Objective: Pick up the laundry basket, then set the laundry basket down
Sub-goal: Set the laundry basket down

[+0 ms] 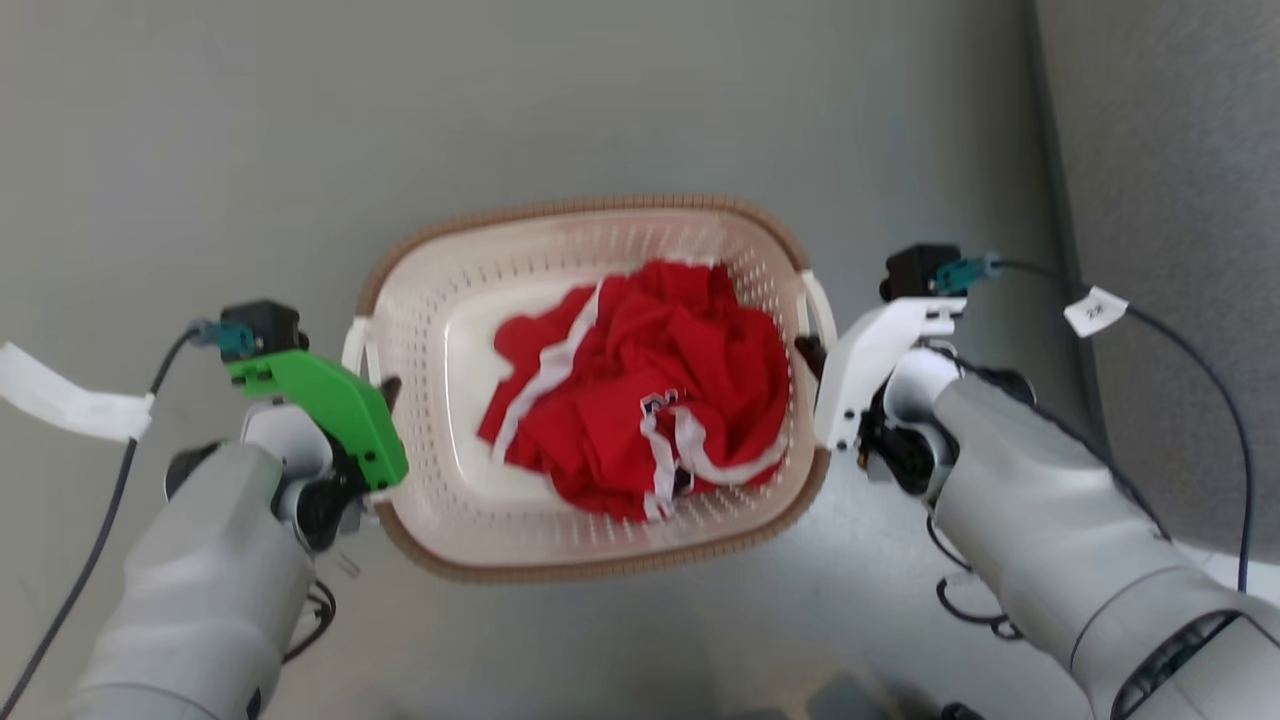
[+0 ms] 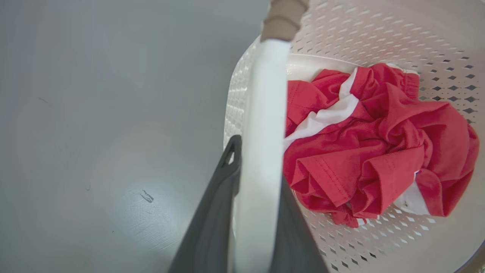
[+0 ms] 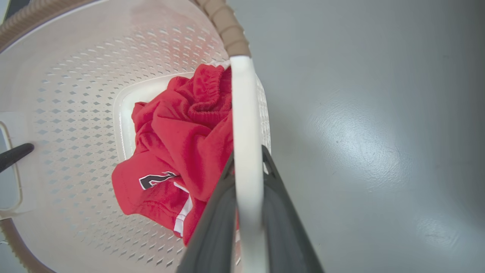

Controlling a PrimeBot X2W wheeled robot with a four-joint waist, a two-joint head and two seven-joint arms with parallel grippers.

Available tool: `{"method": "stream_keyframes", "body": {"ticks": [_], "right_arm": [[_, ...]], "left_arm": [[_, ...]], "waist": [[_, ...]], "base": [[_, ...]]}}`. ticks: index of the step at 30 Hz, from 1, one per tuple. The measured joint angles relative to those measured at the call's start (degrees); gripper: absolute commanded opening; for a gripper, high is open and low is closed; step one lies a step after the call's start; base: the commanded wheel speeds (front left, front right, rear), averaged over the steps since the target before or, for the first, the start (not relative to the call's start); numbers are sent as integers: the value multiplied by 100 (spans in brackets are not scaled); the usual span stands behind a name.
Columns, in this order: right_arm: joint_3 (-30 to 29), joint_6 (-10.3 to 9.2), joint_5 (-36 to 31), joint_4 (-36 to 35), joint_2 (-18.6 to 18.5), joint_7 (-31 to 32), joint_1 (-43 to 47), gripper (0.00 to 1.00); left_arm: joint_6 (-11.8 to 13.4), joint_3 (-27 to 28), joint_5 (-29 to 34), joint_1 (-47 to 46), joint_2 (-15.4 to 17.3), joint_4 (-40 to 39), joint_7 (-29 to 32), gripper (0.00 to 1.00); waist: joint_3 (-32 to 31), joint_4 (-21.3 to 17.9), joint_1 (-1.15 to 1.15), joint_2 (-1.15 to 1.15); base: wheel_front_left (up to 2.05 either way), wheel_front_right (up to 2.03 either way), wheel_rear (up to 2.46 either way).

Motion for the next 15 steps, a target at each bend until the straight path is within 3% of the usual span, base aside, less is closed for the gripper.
{"method": "stream_keyframes", "body": {"ticks": [15], "right_arm": [[-64,-53,-192,110,-22,-490,-561,0]], "left_arm": [[-8,-112,285,-619,-1,36,-544,0]], "waist": [[1129,45,0,0]], "base": [[0,0,0]]}}
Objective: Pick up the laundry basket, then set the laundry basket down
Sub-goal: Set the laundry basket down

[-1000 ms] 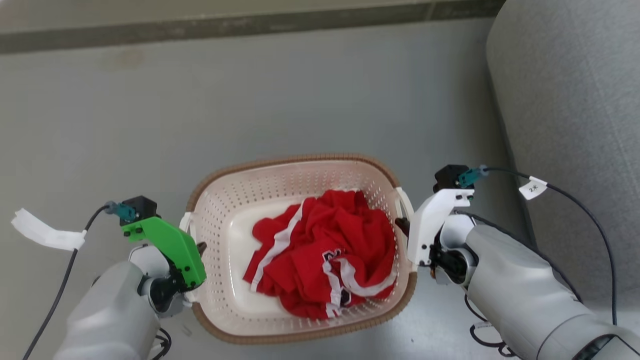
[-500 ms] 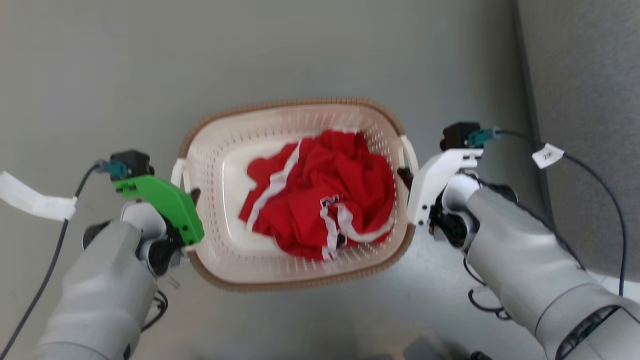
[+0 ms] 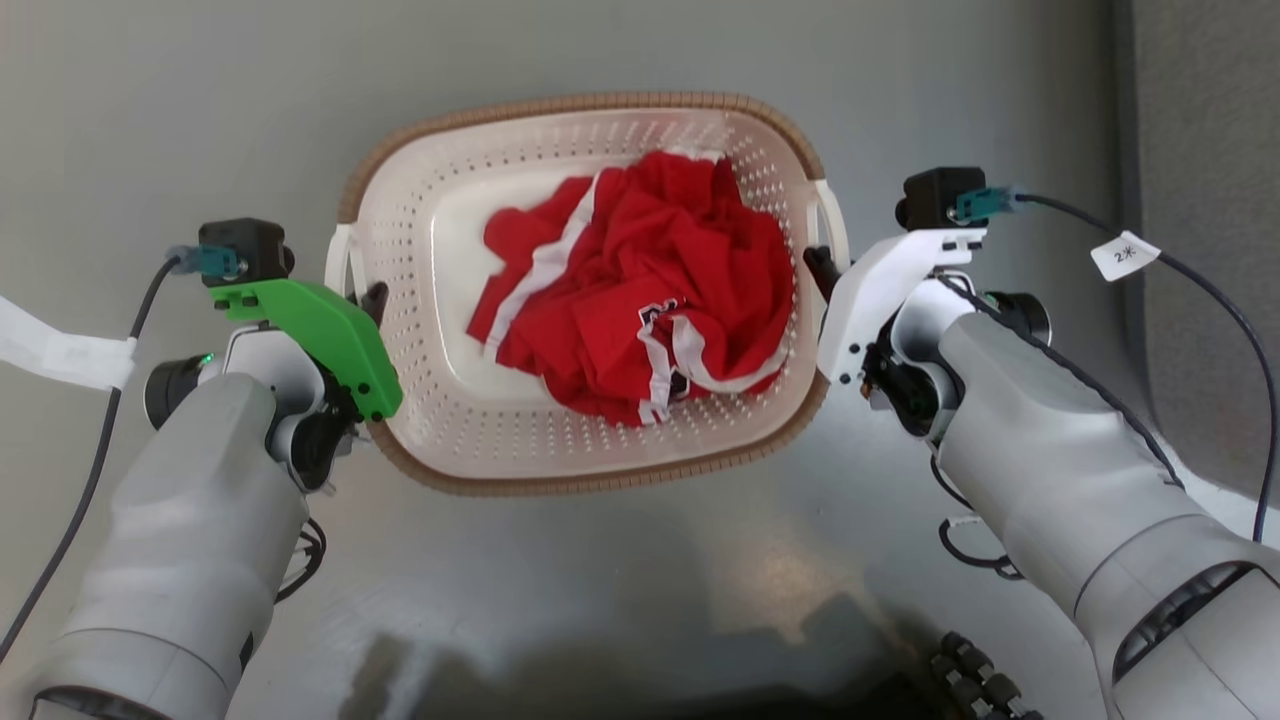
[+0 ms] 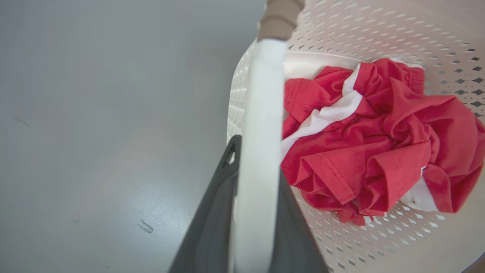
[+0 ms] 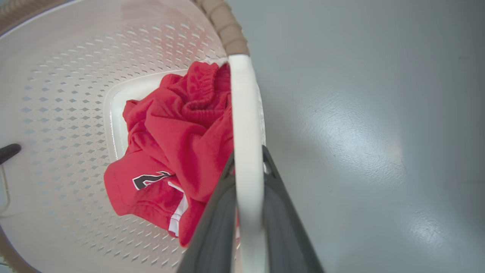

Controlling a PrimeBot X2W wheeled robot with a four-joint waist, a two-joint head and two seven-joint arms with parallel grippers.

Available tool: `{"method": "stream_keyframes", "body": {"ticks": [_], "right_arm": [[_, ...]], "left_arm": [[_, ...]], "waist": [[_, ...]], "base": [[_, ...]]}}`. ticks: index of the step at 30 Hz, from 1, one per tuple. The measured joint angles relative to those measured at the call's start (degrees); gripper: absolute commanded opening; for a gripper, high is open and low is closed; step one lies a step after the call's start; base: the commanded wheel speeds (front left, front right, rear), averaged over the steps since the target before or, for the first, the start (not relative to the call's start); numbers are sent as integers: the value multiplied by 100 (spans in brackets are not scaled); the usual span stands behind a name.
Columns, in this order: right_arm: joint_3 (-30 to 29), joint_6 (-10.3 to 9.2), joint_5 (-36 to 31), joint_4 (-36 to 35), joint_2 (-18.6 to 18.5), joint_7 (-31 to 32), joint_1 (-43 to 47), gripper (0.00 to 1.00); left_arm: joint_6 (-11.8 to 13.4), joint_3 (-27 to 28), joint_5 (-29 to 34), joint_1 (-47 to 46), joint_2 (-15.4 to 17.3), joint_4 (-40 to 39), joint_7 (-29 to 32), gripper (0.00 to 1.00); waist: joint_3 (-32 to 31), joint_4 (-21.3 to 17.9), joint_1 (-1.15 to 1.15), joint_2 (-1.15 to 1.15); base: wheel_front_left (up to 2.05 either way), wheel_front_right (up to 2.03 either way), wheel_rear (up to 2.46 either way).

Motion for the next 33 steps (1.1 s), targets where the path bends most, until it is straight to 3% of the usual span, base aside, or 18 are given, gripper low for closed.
{"method": "stream_keyframes", "body": {"ticks": [15,33], "right_arm": [[-16,-93,-65,266,18,-336,-270,0],[-44,-98,-64,515,75,-454,-413,0]], "left_arm": [[0,-47,93,-276,-149,172,-610,0],[-1,-170,93,-404,-265,358,-856,0]], "waist": [[579,52,-1,0],[860,108,-1,0]], "base": [[0,0,0],[0,0,0]]}}
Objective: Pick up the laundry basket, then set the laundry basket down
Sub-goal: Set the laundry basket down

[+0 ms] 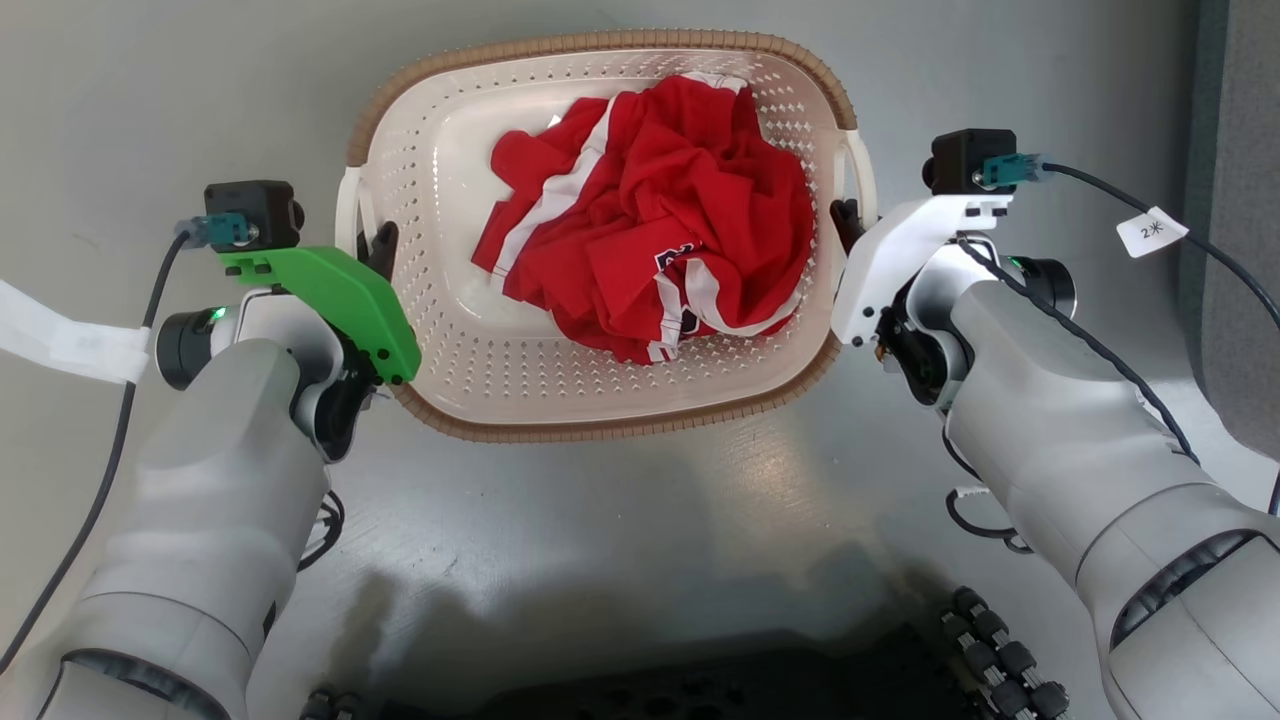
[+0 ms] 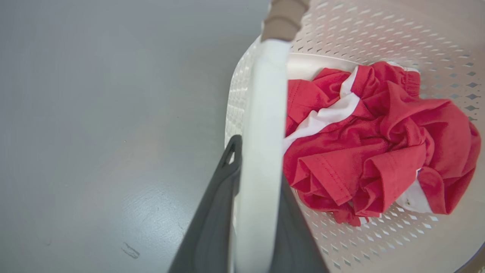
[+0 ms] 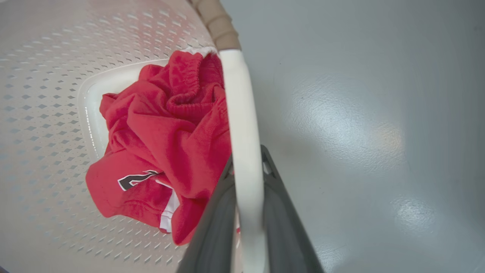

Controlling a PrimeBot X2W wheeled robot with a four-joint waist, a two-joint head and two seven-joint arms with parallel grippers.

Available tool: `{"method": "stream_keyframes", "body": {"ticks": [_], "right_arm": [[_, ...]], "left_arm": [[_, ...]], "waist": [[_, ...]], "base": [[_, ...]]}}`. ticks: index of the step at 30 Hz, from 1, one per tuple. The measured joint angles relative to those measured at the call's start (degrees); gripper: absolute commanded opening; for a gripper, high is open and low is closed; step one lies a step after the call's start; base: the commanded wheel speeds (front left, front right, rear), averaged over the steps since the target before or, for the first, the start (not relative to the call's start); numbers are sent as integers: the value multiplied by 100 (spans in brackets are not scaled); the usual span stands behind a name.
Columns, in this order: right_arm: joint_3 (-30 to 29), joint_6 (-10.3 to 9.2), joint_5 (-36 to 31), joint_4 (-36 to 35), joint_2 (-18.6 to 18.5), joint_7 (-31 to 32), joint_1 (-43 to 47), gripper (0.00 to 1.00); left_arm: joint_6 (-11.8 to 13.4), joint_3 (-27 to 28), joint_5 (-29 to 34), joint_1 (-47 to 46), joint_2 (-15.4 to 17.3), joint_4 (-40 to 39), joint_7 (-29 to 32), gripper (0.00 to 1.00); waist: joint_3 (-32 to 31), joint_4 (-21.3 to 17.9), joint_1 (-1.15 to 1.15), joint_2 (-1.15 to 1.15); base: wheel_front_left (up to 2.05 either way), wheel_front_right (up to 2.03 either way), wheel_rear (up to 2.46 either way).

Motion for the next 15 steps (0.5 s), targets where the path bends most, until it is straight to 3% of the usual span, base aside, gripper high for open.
{"method": "stream_keyframes", "body": {"ticks": [15], "right_arm": [[2,69,0,80,3,-57,-138,0]], "left_arm": [[1,-83,-15,-97,-12,12,-5,3]], "waist": [[109,20,0,0]], "base": [[0,0,0]]}}
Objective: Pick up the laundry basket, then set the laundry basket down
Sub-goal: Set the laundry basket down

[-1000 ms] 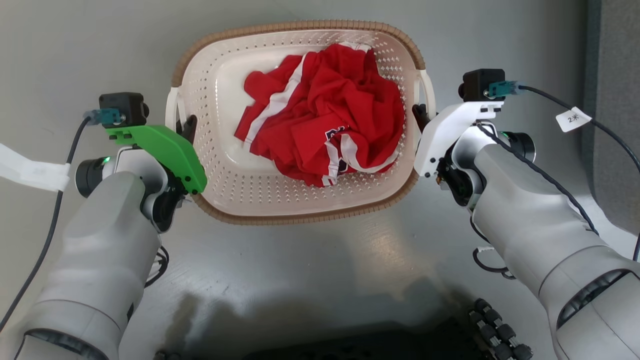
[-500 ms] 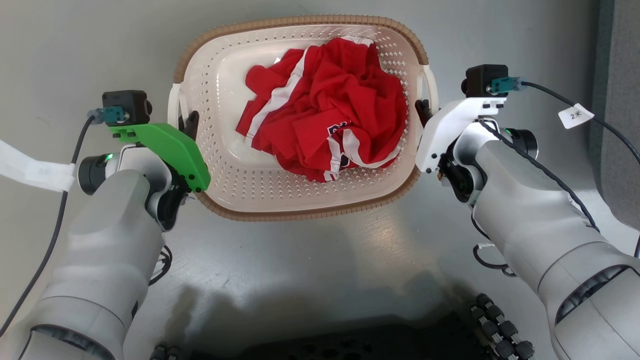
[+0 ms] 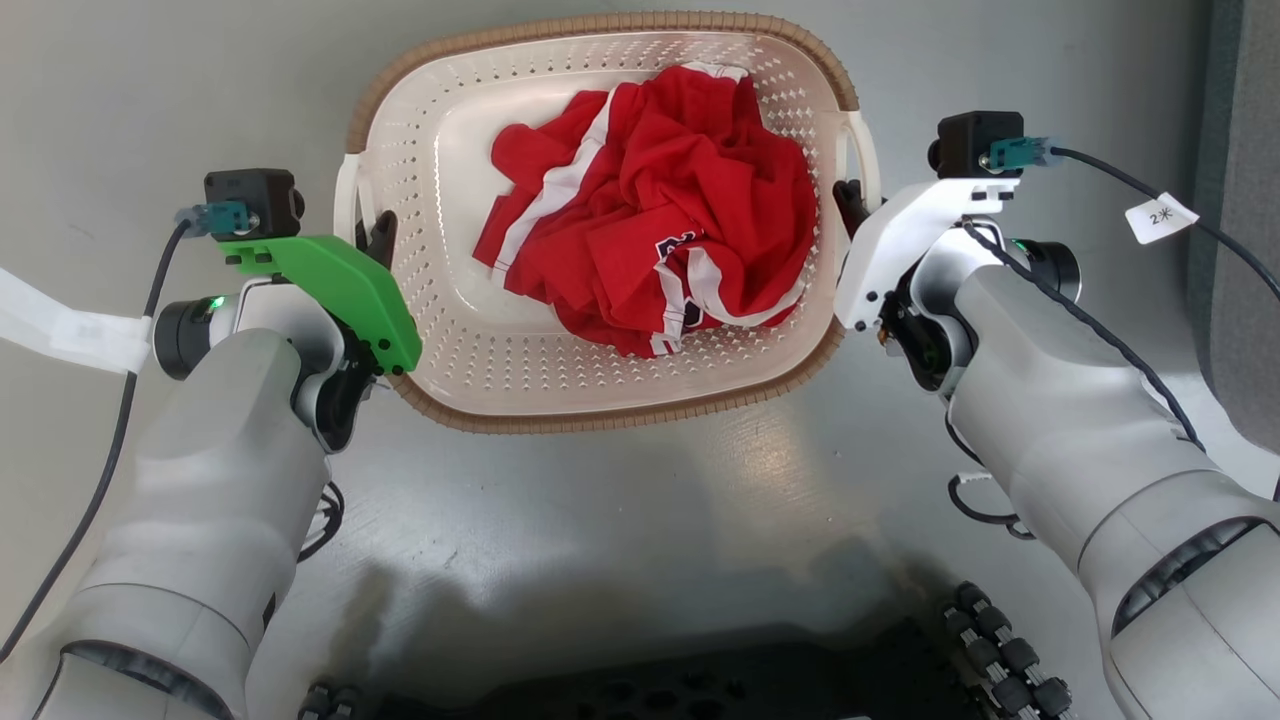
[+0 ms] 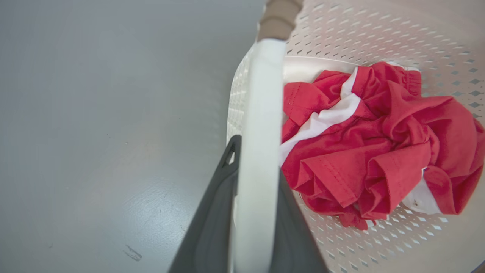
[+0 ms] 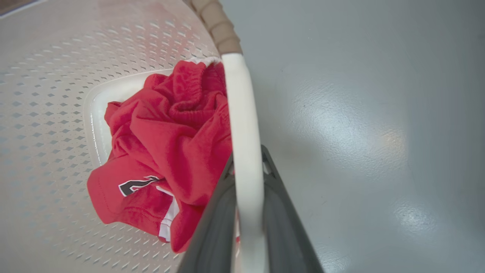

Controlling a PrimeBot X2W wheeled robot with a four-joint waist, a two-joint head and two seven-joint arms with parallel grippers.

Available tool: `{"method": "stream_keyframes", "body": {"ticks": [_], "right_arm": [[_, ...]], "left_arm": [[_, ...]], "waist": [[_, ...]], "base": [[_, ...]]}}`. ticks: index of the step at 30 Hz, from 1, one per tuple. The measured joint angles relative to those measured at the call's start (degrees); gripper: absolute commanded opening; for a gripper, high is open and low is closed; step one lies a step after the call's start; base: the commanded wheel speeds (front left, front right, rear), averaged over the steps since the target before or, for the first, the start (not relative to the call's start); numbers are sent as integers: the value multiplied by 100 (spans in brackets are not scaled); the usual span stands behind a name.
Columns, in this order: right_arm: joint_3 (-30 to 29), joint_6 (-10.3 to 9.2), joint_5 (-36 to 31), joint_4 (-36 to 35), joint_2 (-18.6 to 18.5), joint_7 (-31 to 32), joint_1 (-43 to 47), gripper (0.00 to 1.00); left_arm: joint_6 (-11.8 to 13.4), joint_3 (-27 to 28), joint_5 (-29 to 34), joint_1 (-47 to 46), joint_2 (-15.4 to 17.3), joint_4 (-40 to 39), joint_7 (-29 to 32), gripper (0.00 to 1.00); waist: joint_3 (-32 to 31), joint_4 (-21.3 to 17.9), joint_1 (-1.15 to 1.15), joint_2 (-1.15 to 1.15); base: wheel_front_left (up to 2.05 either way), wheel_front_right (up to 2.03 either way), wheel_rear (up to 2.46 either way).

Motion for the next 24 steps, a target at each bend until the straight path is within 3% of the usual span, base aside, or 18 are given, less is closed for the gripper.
{"method": "stream_keyframes", "body": {"ticks": [1,2,3,4,5,6,12,24], "right_arm": [[1,31,0,5,0,-2,-10,0],[12,43,0,10,-7,-10,-18,0],[29,91,-1,14,-18,-10,-23,13],[32,107,0,21,-41,-16,-21,37],[32,156,0,22,-77,-16,-21,78],[32,156,0,22,-77,-16,-21,100],[81,391,0,26,-148,-24,-21,100],[88,502,0,120,-141,-323,34,100]], "left_arm": [[0,-9,-14,-1,2,0,0,22],[0,-14,-41,-1,2,-4,-1,22],[-1,-22,-57,-5,7,-10,-1,38],[-1,-37,-58,-5,10,-8,-1,61],[-1,-55,-65,-5,11,-8,-1,93],[-1,-55,-65,-5,11,-8,-1,100],[-1,-100,-100,-5,22,-14,-2,100],[-1,-194,-145,7,44,2,-288,100]], "waist": [[4,1,0,0],[7,3,0,0],[9,5,0,0],[10,7,0,0],[10,10,0,0],[10,10,0,0],[-13,33,0,0],[-288,73,0,0]], "base": [[0,0,0],[0,0,0],[0,0,0],[0,0,0],[0,0,0],[0,0,0],[0,0,0],[0,0,0]]}}
